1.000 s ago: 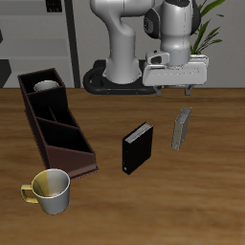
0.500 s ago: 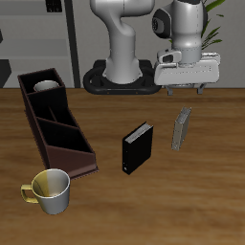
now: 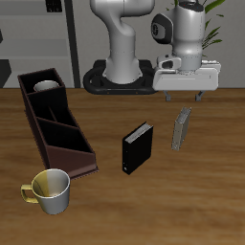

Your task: Place the red mug into the right desk caddy's right compartment and place the yellow book into the right desk caddy's back compartment

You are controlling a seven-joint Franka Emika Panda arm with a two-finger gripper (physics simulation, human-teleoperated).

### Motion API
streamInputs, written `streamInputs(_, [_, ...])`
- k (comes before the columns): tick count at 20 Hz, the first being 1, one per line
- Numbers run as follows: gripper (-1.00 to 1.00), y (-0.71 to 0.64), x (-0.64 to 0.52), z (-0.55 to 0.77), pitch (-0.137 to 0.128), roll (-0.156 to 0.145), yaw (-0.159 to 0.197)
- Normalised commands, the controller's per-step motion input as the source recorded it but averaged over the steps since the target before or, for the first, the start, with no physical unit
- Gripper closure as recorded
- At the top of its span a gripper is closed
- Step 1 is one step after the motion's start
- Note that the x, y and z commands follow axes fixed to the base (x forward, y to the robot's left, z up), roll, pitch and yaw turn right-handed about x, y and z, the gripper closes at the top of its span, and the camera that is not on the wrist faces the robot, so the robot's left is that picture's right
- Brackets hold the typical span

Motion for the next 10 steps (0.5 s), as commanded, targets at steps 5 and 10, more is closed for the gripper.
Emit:
streamInputs(5, [-1.00,-0.02,-0.02,-0.22,0.019,0.025,-0.030])
streamInputs(10, [-1.00,-0.02,-0.09,-0.21,-0.001,-0.010,-0.012])
